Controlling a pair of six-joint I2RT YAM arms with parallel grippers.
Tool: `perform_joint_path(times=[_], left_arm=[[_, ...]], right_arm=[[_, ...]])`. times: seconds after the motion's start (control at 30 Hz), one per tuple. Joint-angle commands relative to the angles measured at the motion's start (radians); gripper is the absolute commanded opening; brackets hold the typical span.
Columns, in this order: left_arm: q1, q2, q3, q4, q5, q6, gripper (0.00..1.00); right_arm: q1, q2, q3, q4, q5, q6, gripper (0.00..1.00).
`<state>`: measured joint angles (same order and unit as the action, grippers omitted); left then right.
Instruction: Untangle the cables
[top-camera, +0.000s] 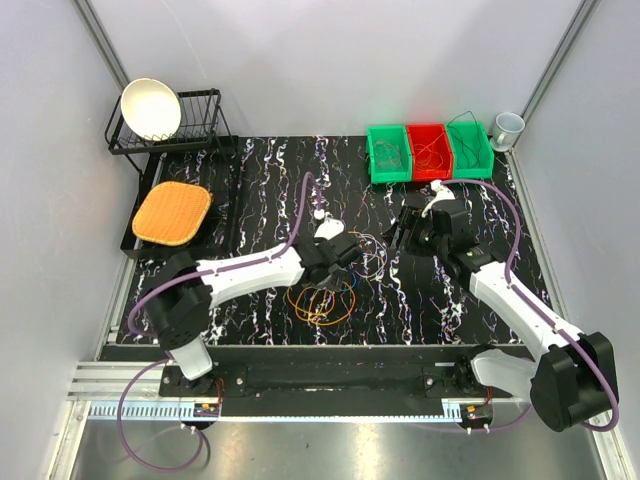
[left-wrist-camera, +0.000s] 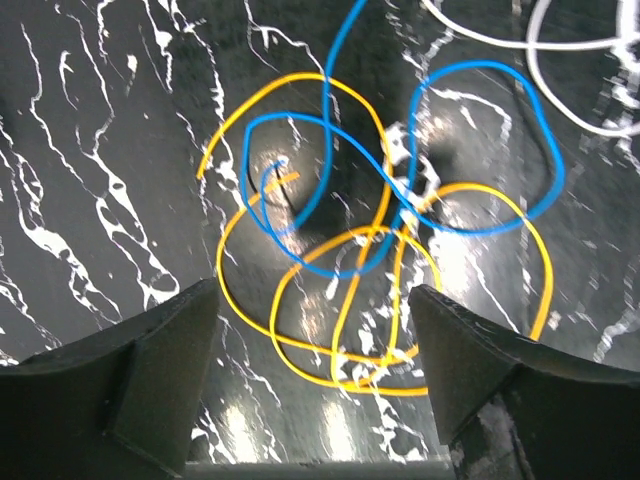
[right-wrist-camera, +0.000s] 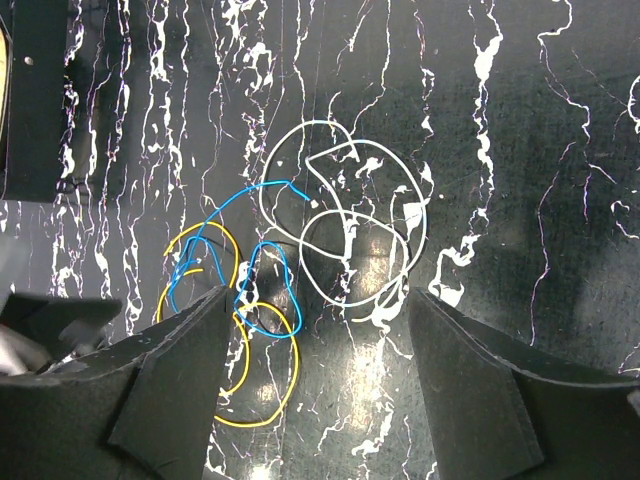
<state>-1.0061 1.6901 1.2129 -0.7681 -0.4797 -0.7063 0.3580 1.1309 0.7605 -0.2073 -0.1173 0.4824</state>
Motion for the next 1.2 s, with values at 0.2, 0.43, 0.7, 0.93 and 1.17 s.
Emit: perform_joint_path(times=[0.2,0.43,0.7,0.93,1.17], left_arm=[[0.064,0.123,0.086,0.067,-0.016,0.071,0.49],[0.087,0.155,0.204,-0.012,-0.028,0.123,0.0],[0.092,0.039,0.62,-0.239,-0.017,0.231,0.0],[0.119,-0.049,0.761,-0.241,0.14,0.235,0.0],[0.124,-0.125,0.666,-0.157,0.182,0.205,0.0]], right_arm=[[-0.001,-0.003,-0.001,0.031,0.005,-0.018,0.77],[-0.001,-0.013,0.01,0.016,0.007,-0.031,0.76],[-0.002,-0.109,0.109,-0.078,0.058,-0.045,0.78],[-0.001,-0.209,0.181,-0.095,-0.067,-0.054,0.79],[-0.001,-0.217,0.157,-0.015,-0.336,-0.051,0.79]])
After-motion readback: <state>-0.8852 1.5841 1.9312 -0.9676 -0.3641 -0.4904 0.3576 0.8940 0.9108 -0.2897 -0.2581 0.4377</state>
